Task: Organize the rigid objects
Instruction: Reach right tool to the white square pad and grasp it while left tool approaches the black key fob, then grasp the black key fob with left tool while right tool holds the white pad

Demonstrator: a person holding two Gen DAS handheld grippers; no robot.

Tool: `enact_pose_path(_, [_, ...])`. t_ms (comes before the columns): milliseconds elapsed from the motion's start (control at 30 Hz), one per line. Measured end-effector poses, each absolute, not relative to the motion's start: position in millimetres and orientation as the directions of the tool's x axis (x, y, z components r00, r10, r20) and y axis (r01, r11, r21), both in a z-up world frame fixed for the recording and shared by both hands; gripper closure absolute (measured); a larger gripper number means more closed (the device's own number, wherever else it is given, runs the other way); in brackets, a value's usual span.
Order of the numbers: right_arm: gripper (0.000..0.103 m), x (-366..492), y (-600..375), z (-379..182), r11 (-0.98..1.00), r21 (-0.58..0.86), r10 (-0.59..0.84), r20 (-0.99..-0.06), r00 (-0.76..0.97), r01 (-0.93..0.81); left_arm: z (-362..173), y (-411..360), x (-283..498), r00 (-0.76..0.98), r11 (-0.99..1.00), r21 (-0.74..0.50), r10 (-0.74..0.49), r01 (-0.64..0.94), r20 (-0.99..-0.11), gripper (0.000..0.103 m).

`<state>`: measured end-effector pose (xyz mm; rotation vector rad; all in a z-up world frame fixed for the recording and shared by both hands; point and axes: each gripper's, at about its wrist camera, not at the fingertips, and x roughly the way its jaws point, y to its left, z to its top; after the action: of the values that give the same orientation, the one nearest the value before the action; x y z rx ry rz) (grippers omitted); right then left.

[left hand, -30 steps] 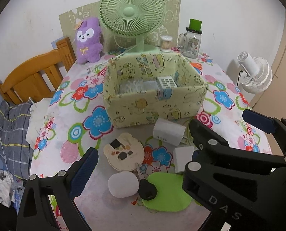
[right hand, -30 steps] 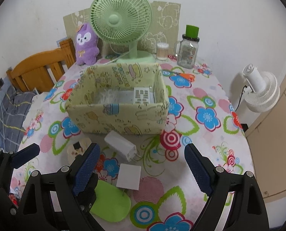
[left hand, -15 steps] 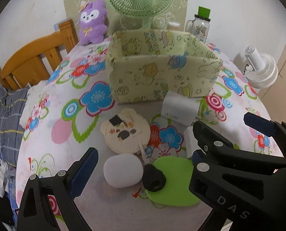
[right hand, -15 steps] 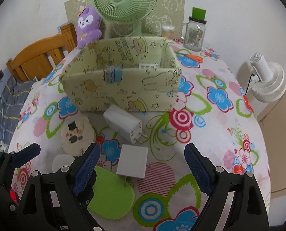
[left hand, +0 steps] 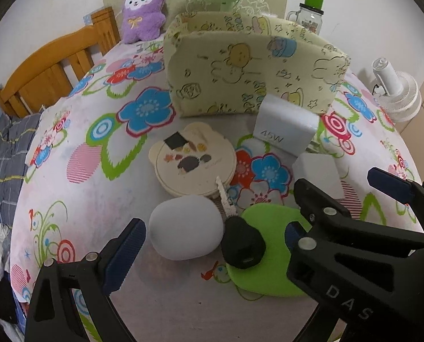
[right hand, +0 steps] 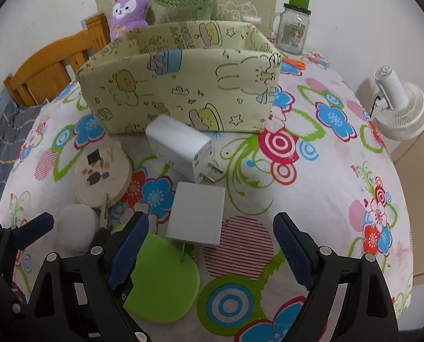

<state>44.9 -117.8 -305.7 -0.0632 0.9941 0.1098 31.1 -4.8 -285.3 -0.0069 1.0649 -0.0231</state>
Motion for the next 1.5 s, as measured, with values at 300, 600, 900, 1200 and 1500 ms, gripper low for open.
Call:
enact_pose_path(300, [0.032,53,-109,-318,0.991,-0.023,0.052,-0.851,0.523,-0.135,-291,6,27,0.455,0.999,-0.028,-0.005,-0.045,-0.891,0.005])
enact_pose_path(600, [0.059,53,-107,-324,0.987,-0.025,0.060,-0.866,0.497,-0.162,-296,4,19,0.412,0.991,-0.074,-0.023,-0.108,-0.911,0.009])
enact_pose_path(900, [0.060,49,-126,-316,0.992,-0.032,0.037,-0.860,0.510,-0.125,-291,-14,16,0.437,0.992,-0.081,-0.030,-0.098,-0.899,0.027])
enact_pose_path(1200, [0.060,46,-142,-308,0.997,-0.015,0.027,-0.855,0.518,-0.077,-287,-28,22,0.447,0.993,-0.096,-0.058,-0.063,-0.893,0.058])
enact_pose_path(1500, [0.060,42,-146,-303,0.998,0.005,0.040,-0.852,0.523,-0.068,-281,-34,22,0.459,0.996,-0.076,-0.048,-0.043,-0.887,0.072])
